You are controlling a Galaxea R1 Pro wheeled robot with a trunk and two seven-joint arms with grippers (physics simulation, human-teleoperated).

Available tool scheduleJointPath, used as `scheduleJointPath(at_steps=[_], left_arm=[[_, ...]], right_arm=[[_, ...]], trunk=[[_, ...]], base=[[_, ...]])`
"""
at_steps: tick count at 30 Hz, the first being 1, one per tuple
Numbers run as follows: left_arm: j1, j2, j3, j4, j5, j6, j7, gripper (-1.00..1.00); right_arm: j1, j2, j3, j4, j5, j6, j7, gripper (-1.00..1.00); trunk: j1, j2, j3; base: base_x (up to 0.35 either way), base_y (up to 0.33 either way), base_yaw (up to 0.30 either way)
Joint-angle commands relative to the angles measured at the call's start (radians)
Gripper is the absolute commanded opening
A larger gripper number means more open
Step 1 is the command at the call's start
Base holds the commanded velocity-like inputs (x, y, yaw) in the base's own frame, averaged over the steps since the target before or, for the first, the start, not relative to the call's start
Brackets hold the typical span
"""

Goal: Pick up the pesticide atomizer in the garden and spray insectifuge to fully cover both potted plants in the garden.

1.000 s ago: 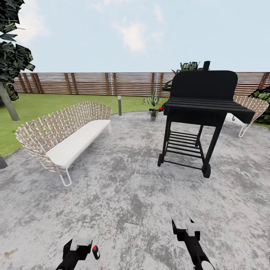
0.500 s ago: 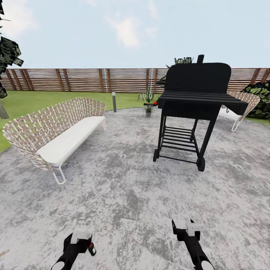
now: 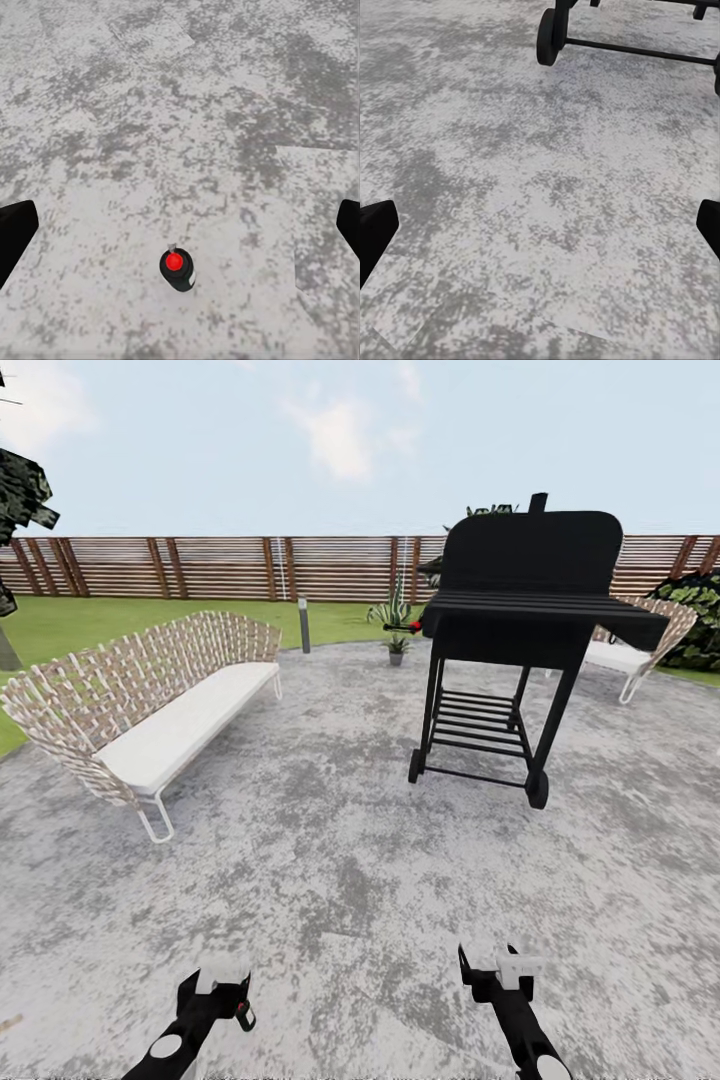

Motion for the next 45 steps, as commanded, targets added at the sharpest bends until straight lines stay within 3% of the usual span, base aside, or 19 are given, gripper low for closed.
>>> scheduleJointPath(at_steps=[1,45], left_arm=[[-0.001,0.000,-0.001,0.001,-0.003,-0.004,0.001,1.00],[-0.001,-0.001,-0.002,0.002,-0.003,-0.007,0.001,1.00]], right_arm=[[0.000,0.000,0.000,0.001,0.001,-0.003,0.000,1.00],[0.000,0.000,0.000,0.001,0.002,-0.003,0.001,1.00]], trunk=[[0.004,-0.008,-0.006],[0.172,-0.316,-0.213]], base=[[0.000,0.000,0.000],[0.000,0.000,0.000]])
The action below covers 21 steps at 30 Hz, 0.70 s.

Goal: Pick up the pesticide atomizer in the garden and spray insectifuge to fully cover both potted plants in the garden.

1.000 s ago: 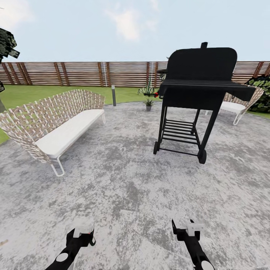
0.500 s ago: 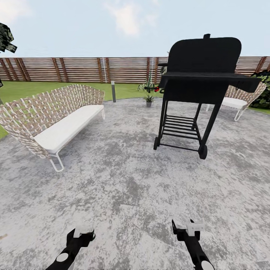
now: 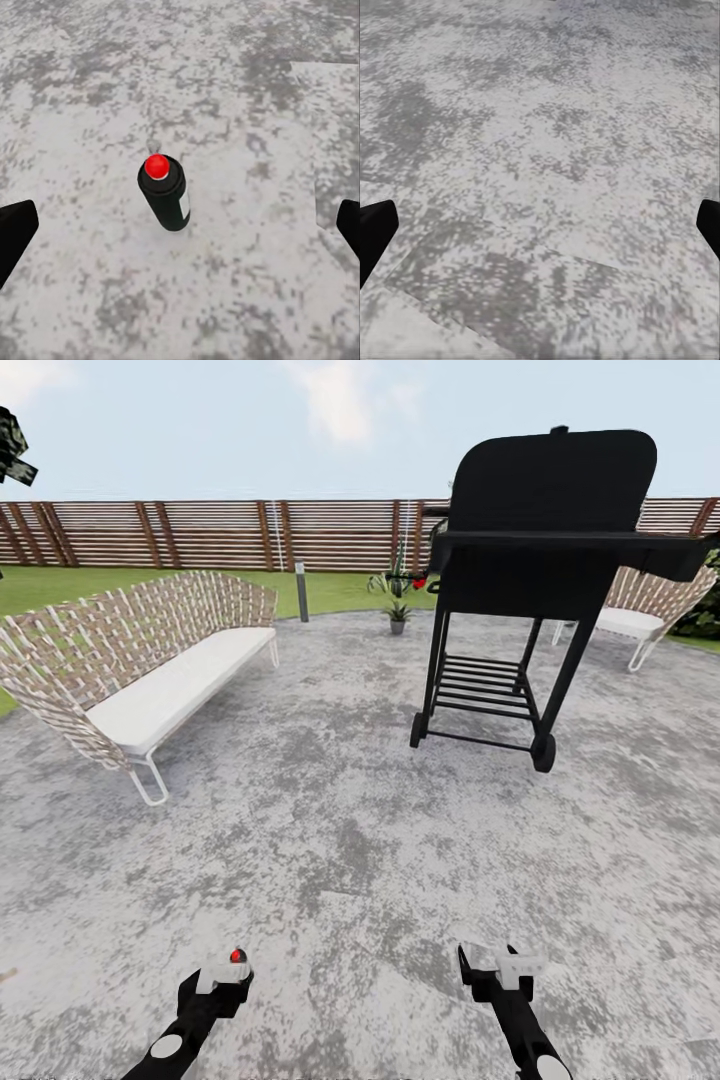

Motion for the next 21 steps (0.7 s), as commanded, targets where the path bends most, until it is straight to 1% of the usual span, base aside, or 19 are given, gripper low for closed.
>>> scheduleJointPath(at_steps=[1,15,21], left_arm=[[-0.001,0.000,-0.001,0.001,-0.002,-0.004,0.001,1.00],[-0.001,0.001,0.008,-0.001,0.002,-0.009,0.001,1.00],[-0.001,0.000,0.007,0.001,0.001,-0.009,0.001,1.00]], right_arm=[[0.000,0.000,0.000,0.001,0.001,-0.003,0.000,1.00],[-0.001,0.000,0.001,0.000,0.001,-0.003,0.000,1.00],[-0.001,0.000,0.001,0.000,0.001,-0.003,0.000,1.00]], trunk=[[0.004,-0.008,-0.006],[0.057,-0.106,-0.072],[0.060,-0.107,-0.104]], base=[[0.000,0.000,0.000],[0.000,0.000,0.000],[0.000,0.000,0.035]])
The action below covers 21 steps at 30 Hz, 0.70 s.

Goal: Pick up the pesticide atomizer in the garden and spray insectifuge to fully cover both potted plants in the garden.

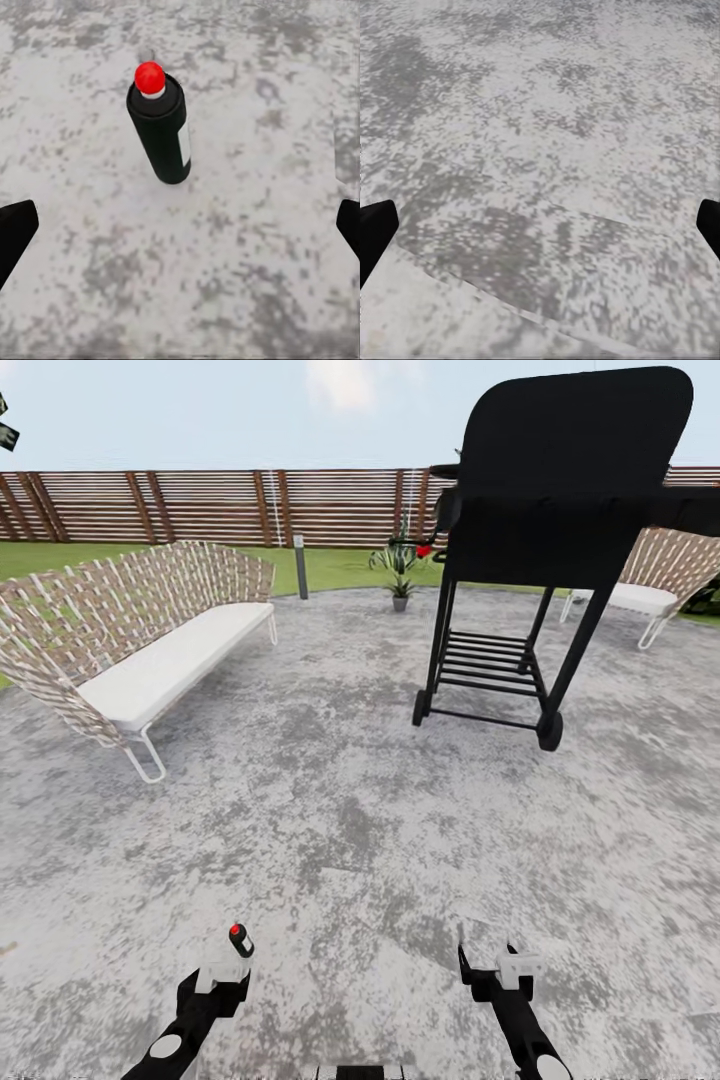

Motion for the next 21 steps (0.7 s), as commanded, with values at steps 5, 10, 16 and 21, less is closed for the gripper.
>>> scheduleJointPath(at_steps=[5,10,16,21], left_arm=[[-0.001,0.000,-0.001,0.001,-0.002,-0.003,0.002,1.00],[-0.001,0.000,-0.003,0.001,-0.004,-0.003,0.001,1.00],[-0.001,0.000,-0.003,0.001,-0.004,-0.002,0.002,1.00],[-0.001,0.000,-0.003,0.000,-0.004,-0.003,0.001,1.00]], right_arm=[[0.000,0.000,0.000,0.001,0.001,-0.003,0.000,1.00],[0.000,0.000,0.000,0.000,0.001,-0.003,0.001,1.00],[-0.001,0.000,0.001,0.000,0.001,-0.004,0.001,1.00],[-0.001,0.000,0.003,-0.001,0.001,-0.004,0.001,1.00]], trunk=[[0.002,-0.002,-0.028],[0.003,-0.002,-0.042],[0.003,-0.002,-0.043],[0.003,-0.002,-0.043]], base=[[0.000,0.000,0.129],[0.000,0.000,0.074],[0.000,0.000,0.009],[0.044,0.000,0.001]])
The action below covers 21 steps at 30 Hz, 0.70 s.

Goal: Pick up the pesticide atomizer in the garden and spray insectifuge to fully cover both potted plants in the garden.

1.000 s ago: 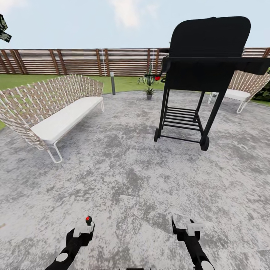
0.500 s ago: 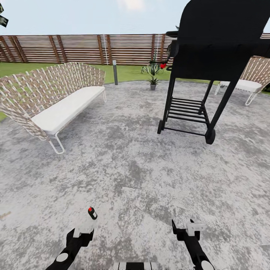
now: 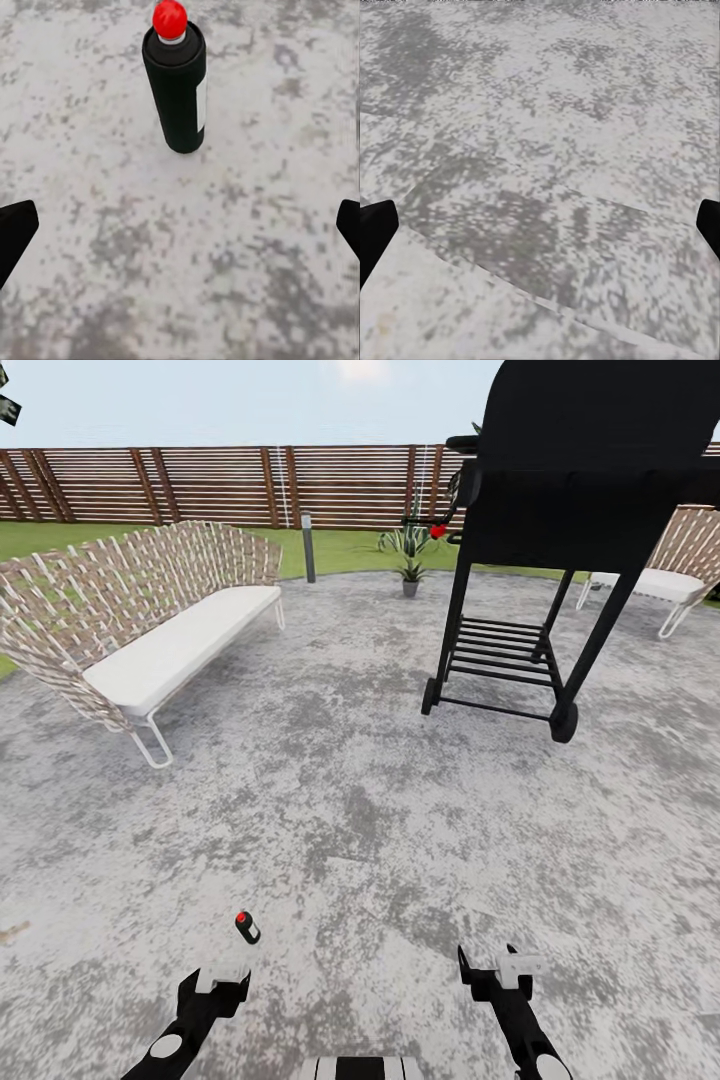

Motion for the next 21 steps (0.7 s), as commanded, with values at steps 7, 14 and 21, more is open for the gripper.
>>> scheduleJointPath(at_steps=[7,14,21], left_arm=[[0.000,0.000,-0.001,0.001,-0.003,-0.004,0.001,1.00],[0.000,0.000,0.000,0.002,-0.002,-0.003,0.001,1.00],[0.000,-0.001,0.000,0.001,-0.002,-0.004,0.000,1.00]], right_arm=[[0.000,0.000,0.000,0.002,0.001,-0.003,0.000,1.00],[0.000,0.000,0.000,0.003,0.001,-0.003,0.002,1.00],[0.000,0.000,0.000,0.003,0.001,-0.003,0.003,1.00]], trunk=[[0.000,0.000,-0.001],[0.000,0.000,-0.001],[0.000,0.000,-0.001]], base=[[0.021,0.000,0.000],[0.260,0.000,0.002],[0.061,0.000,0.131]])
